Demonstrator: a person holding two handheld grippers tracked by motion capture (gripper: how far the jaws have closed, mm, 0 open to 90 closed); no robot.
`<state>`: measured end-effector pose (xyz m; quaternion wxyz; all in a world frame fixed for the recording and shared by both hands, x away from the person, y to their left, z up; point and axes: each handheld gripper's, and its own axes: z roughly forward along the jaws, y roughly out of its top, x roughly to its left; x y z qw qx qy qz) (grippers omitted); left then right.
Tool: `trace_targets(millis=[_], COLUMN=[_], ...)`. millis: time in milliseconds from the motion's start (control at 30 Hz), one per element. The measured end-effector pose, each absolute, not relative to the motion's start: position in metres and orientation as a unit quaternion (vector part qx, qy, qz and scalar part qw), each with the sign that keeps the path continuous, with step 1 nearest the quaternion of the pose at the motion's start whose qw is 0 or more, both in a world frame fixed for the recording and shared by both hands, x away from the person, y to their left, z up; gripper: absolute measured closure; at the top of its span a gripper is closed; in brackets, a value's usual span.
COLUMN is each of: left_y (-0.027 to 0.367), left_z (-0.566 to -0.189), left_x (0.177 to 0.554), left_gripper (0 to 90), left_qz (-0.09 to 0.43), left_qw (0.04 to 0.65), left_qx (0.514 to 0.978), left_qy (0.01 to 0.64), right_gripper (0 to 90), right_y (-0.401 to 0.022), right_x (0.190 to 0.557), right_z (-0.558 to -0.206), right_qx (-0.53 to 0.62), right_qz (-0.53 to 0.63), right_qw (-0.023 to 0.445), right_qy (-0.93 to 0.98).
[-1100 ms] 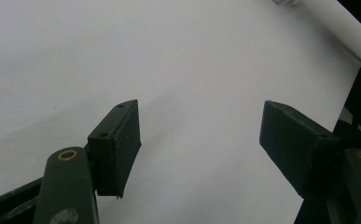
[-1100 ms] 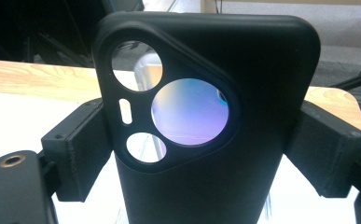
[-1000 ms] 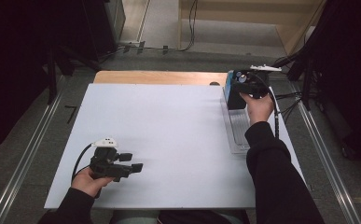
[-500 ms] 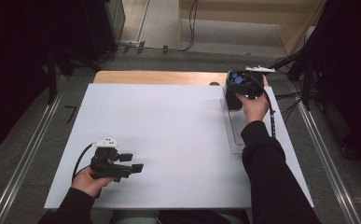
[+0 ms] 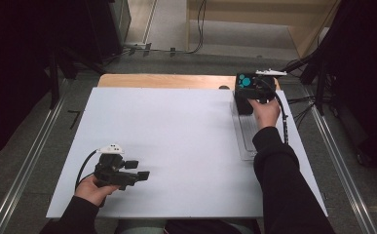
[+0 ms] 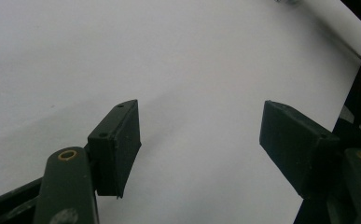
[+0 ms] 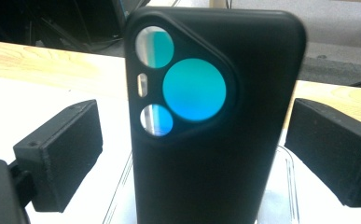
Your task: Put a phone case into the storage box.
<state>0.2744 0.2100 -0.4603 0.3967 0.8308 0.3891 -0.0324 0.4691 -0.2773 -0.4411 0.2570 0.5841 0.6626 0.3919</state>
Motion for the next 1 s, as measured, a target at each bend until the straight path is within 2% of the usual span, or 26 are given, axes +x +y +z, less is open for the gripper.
trace_targets(millis=[233, 533, 700, 800, 900, 967, 1000], left_y=[0.210, 0.210, 0.210, 0.210, 0.211, 0.211, 0.211], left_z=[-0.460, -0.459, -0.459, -0.459, -0.458, -0.458, -0.458], left_x=[0.275, 0.275, 0.277, 0.277, 0.278, 0.279, 0.279], left_gripper=[29.3, 29.3, 29.3, 29.3, 29.2, 29.3, 29.3], left_qz=[-0.032, -0.033, -0.035, -0.034, -0.034, -0.034, -0.035], left_qw=[0.397, 0.396, 0.395, 0.396, 0.397, 0.397, 0.397], left_qx=[0.830, 0.830, 0.829, 0.829, 0.828, 0.828, 0.828], left_qy=[0.390, 0.391, 0.393, 0.393, 0.395, 0.394, 0.394], right_gripper=[1.6, 1.7, 1.9, 5.7, 5.9, 13.8, 14.0], right_y=[-0.275, -0.263, -0.252, -0.248, -0.244, -0.242, -0.241], right_x=[0.458, 0.439, 0.427, 0.420, 0.413, 0.409, 0.406], right_z=[-0.427, -0.413, -0.408, -0.405, -0.404, -0.404, -0.404], right_qx=[0.593, 0.575, 0.547, 0.533, 0.524, 0.531, 0.528], right_qz=[0.399, 0.403, 0.398, 0.402, 0.405, 0.396, 0.399], right_qw=[0.236, 0.181, 0.179, 0.170, 0.146, 0.124, 0.116], right_qy=[0.658, 0.689, 0.715, 0.725, 0.735, 0.739, 0.740])
